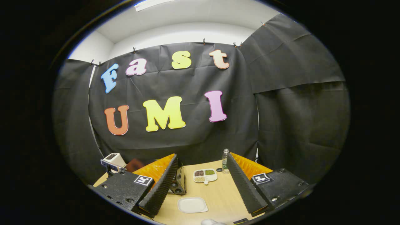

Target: Open the electric oven with the left hand, put the food in, and close the electric oven.

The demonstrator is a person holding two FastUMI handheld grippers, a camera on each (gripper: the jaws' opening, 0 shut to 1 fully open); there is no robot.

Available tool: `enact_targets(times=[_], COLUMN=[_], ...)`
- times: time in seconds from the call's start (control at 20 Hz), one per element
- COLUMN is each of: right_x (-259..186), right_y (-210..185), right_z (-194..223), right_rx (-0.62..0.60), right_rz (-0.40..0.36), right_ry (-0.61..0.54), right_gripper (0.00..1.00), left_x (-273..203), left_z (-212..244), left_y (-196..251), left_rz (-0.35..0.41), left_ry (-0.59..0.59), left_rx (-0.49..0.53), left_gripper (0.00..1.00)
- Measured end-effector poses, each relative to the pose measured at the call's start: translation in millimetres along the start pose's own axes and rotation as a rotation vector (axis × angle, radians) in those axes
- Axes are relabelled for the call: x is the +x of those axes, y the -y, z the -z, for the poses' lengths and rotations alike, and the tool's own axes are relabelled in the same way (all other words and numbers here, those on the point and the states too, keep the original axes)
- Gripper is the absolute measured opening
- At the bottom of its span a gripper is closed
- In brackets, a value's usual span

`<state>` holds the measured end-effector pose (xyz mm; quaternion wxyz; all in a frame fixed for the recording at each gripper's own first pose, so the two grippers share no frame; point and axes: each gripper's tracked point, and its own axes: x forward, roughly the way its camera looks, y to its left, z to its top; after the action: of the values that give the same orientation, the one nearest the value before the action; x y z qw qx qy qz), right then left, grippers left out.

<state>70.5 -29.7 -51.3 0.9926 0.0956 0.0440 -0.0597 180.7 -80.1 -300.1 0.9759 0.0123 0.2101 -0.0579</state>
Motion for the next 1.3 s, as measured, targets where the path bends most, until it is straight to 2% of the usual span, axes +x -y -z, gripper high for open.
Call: enact_targets(times=[0.45,0.55,0.6,0.75,0.95,1.15,1.2,1.3], right_x=[2,3,3,2,-3,-12,-14,-22], right_y=[7,6,6,4,-8,-31,-37,-44], right_z=[11,15,14,10,-11,-39,-49,-64], right_rx=[0.000,0.004,0.004,0.007,-0.005,-0.024,-0.028,-0.041], right_rz=[0.011,0.006,0.005,0.000,-0.025,-0.067,-0.079,-0.094], right_ry=[-0.030,-0.042,-0.042,-0.035,0.007,0.057,0.080,0.106], right_gripper=[0.96,0.96,0.96,0.96,0.96,0.96,0.96,0.96], left_x=[24,27,25,17,-28,-103,-122,-156], left_z=[-16,-8,-8,-14,-49,-102,-115,-140], left_y=[-8,-7,-9,-12,-16,-33,-38,-51], left_rz=[-0.022,-0.016,-0.020,-0.027,-0.021,-0.029,-0.026,-0.033], left_ry=[0.027,0.004,0.003,0.015,0.090,0.192,0.209,0.259], left_rx=[-0.005,-0.015,-0.018,-0.023,-0.063,-0.055,-0.066,-0.067], left_gripper=[0.95,0.85,0.96,0.97,0.97,1.00,0.88,0.88])
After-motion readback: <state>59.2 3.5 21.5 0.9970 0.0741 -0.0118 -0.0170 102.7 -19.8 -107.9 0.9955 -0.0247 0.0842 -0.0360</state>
